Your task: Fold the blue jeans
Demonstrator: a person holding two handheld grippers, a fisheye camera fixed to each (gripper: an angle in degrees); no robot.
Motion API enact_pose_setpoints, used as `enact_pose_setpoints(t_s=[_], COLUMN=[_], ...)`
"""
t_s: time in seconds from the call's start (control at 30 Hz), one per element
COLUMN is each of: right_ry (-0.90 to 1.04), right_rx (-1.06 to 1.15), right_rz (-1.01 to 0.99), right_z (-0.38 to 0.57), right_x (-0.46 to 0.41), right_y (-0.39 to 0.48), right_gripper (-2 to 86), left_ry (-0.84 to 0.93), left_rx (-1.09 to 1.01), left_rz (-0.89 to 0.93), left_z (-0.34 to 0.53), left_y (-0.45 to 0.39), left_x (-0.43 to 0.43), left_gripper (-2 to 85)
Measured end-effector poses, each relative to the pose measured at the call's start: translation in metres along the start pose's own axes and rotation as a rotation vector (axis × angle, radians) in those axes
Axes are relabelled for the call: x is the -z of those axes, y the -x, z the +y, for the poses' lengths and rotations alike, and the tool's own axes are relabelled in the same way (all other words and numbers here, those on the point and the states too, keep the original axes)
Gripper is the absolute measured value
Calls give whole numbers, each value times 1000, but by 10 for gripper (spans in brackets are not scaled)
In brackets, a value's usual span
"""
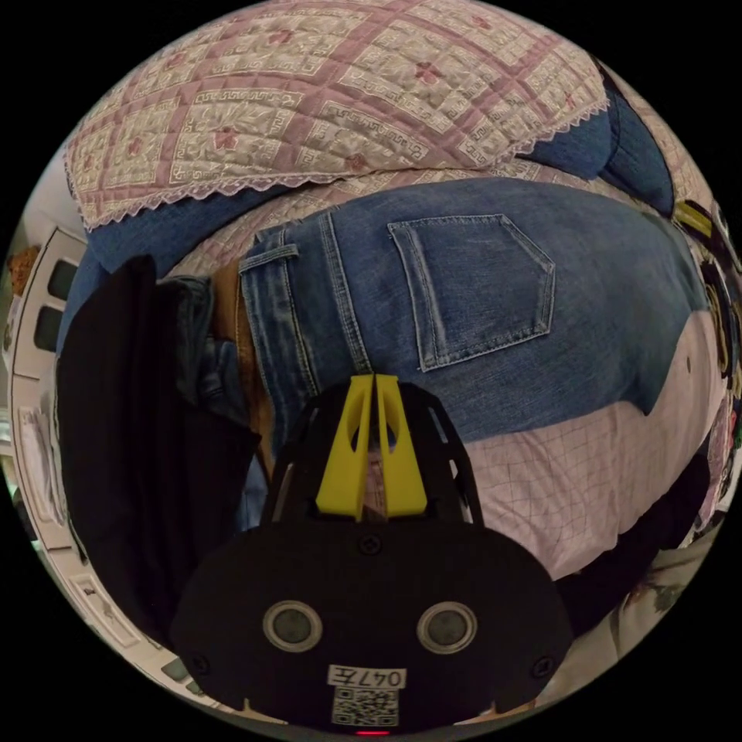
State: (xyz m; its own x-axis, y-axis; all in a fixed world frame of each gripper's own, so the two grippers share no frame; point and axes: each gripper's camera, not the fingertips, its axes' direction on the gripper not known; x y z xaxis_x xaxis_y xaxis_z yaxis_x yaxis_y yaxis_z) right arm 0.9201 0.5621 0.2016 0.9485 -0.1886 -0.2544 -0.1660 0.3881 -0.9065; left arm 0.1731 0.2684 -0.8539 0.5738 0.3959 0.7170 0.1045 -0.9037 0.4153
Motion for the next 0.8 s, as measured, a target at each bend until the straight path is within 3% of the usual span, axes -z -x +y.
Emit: enact_pose_setpoints(t_s=[0.07, 0.27, 0.37, 0.6, 0.8], right_ry=[10, -356, -405, -395, -216], right_rx=[145, 484, 620, 604, 491], right_rz=[229, 524, 628, 624, 513], right_z=[-20, -36, -22, 27, 49], right_x=[24, 182, 231, 274, 214], right_y=[42, 193, 242, 256, 217], right_gripper=[18, 8, 10, 12, 11], left_ry=[-2, -42, -21, 79, 100], left_rx=[-16, 14, 46, -44, -83], left_rz=[-11, -43, -57, -297, -357], left_z=[-2, -2, -9, -32, -39], left_y=[-5, -20, -28, -78, -88], left_x=[3, 12, 16, 14, 8], left_gripper=[-6, -9, -10, -10, -10])
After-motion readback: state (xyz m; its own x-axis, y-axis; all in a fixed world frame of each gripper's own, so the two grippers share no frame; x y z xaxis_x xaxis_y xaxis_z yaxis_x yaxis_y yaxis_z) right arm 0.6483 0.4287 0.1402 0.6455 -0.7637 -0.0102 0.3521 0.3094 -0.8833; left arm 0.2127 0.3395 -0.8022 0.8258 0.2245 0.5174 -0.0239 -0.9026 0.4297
